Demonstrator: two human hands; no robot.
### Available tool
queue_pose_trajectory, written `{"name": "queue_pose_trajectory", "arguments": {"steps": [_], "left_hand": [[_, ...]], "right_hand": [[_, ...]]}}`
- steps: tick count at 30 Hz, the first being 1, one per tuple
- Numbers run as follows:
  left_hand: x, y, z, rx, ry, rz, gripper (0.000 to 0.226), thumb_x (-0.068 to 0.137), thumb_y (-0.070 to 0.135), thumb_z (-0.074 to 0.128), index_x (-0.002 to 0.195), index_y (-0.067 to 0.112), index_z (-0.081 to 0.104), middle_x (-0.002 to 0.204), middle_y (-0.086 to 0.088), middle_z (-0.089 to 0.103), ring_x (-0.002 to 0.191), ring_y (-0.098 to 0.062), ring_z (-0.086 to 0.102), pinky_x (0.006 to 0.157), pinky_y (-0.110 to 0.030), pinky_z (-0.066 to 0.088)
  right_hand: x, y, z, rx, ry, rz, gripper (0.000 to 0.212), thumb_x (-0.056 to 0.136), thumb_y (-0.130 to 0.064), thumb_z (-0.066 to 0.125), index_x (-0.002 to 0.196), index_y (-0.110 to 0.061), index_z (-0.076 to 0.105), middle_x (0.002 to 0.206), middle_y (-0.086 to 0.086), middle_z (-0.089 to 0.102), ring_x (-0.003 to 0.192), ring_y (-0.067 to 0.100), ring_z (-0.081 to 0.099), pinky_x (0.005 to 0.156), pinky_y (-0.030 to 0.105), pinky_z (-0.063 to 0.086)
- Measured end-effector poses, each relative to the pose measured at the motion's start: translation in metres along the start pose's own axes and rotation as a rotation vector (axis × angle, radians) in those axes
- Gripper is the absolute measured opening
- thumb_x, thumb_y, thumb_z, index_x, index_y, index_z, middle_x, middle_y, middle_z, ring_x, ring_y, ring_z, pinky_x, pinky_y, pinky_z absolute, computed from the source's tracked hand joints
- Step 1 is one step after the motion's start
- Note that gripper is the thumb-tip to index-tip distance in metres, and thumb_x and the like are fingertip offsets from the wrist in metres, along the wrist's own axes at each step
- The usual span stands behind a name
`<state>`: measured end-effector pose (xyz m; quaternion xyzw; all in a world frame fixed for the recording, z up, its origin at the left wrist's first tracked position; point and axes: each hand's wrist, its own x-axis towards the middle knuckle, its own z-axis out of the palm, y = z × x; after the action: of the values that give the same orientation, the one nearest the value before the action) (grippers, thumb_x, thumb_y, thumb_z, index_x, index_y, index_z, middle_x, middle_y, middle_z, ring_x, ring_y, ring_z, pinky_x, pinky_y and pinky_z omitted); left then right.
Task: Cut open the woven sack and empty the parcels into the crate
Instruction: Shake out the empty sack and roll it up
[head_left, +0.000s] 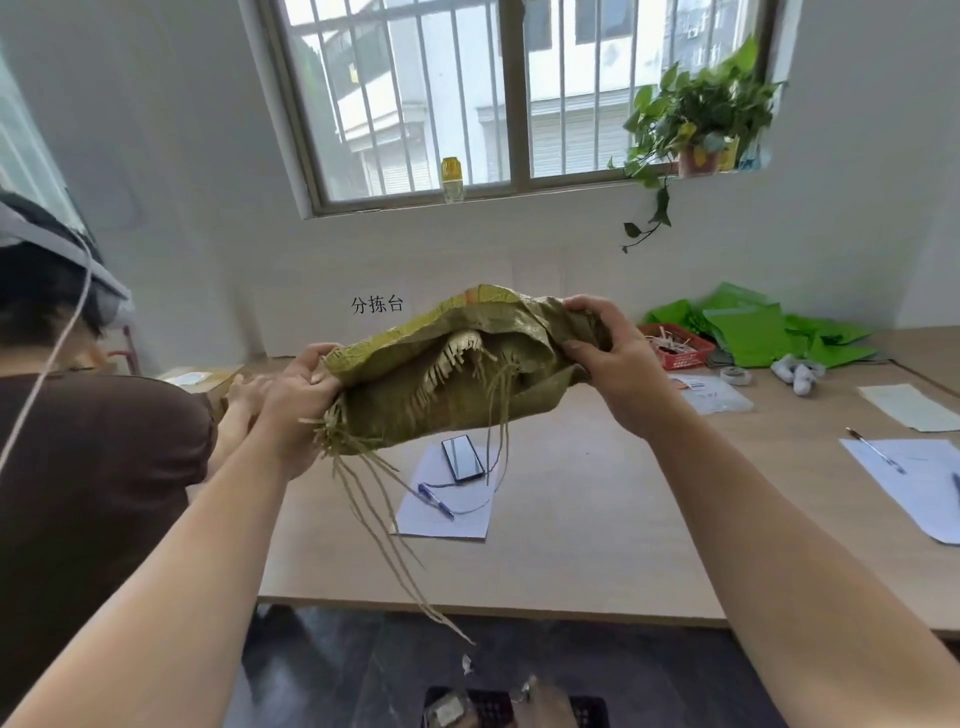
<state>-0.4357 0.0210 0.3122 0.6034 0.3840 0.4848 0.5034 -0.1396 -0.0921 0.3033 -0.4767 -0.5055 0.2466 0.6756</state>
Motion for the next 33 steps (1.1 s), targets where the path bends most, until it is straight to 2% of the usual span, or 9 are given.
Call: {"name": "queue_pose_trajectory", "arguments": {"steps": [4,7,9,11,14,19,26,29,33], "left_hand": [[-0.005,-0.001,-0.01,0.041,-0.13,0.004,0.042,0.096,-0.007,0.04,0.083,0.012,0.074,0.082,-0.015,0.068,0.064,-0.018,0.065,0.06,-0.025,0.056],[-0.03,0.012,-0.004,-0.07,-0.088,0.06,0.061,0.091,-0.015,0.045,0.043,0.019,0.061,0.048,0.023,0.061,0.051,0.01,0.06,0.075,-0.01,0.046],[-0.05,0.033,0.001,-0.06,-0.146,0.04,0.06,0.086,-0.018,0.056,0.059,0.033,0.042,0.047,0.05,0.043,0.062,0.035,0.045,0.074,0.008,0.034],[-0.035,0.013,-0.009,-0.171,-0.242,-0.078,0.049,0.093,-0.015,0.045,0.061,0.022,0.052,0.048,0.037,0.056,0.073,0.015,0.061,0.066,0.006,0.04],[-0.014,-0.007,-0.025,-0.184,-0.258,-0.105,0.029,0.091,-0.004,0.047,0.093,0.014,0.071,0.084,0.001,0.071,0.084,-0.016,0.055,0.07,-0.026,0.049],[-0.015,-0.015,-0.025,0.134,-0.272,-0.087,0.02,0.08,0.014,0.067,0.096,0.025,0.062,0.089,0.004,0.063,0.084,-0.014,0.049,0.064,-0.03,0.028],[-0.011,-0.029,-0.023,0.099,-0.191,-0.113,0.011,0.096,0.021,0.059,0.104,0.017,0.064,0.106,-0.003,0.065,0.092,-0.017,0.058,0.078,-0.024,0.042],[-0.011,-0.041,-0.02,0.069,-0.172,-0.232,0.014,0.099,0.027,0.054,0.097,0.018,0.064,0.098,-0.006,0.065,0.087,-0.024,0.057,0.071,-0.036,0.043],[-0.021,-0.061,-0.004,0.113,-0.194,-0.298,0.021,0.101,0.034,0.049,0.103,0.019,0.063,0.094,-0.005,0.066,0.076,-0.022,0.06,0.058,-0.028,0.045]], "right_hand": [[0.003,-0.003,0.003,0.04,0.025,0.095,0.032,0.095,0.012,0.046,0.092,-0.013,0.067,0.113,0.022,0.058,0.077,0.024,0.066,0.058,0.03,0.06],[0.003,-0.003,0.004,0.079,0.086,0.232,0.028,0.096,0.004,0.045,0.086,-0.009,0.067,0.104,0.019,0.061,0.079,0.025,0.065,0.062,0.034,0.062],[0.001,-0.002,0.006,0.107,0.091,0.283,0.021,0.094,-0.002,0.051,0.087,-0.01,0.07,0.096,0.013,0.066,0.076,0.019,0.069,0.064,0.032,0.062],[0.0,-0.001,0.009,0.167,0.12,0.317,0.014,0.086,-0.009,0.059,0.082,-0.01,0.073,0.092,0.013,0.069,0.077,0.018,0.071,0.073,0.036,0.062],[0.002,0.002,0.014,0.347,0.24,0.406,0.022,0.095,-0.02,0.057,0.083,-0.007,0.068,0.088,0.014,0.069,0.077,0.024,0.071,0.084,0.045,0.061],[-0.007,0.009,0.019,0.37,0.279,0.444,0.022,0.086,-0.033,0.067,0.098,-0.016,0.07,0.117,0.013,0.068,0.107,0.026,0.068,0.088,0.044,0.06],[-0.056,0.013,0.027,0.246,0.178,0.359,0.021,0.095,-0.03,0.065,0.104,-0.013,0.06,0.102,0.006,0.063,0.102,0.019,0.065,0.069,0.024,0.057],[-0.074,0.019,0.028,0.23,0.136,0.349,0.028,0.089,-0.017,0.07,0.112,-0.014,0.055,0.109,0.008,0.064,0.1,0.02,0.067,0.072,0.027,0.058],[-0.092,0.032,0.023,0.194,0.099,0.368,0.045,0.084,0.005,0.071,0.125,-0.006,0.055,0.113,0.017,0.069,0.095,0.022,0.073,0.074,0.029,0.059]]}}
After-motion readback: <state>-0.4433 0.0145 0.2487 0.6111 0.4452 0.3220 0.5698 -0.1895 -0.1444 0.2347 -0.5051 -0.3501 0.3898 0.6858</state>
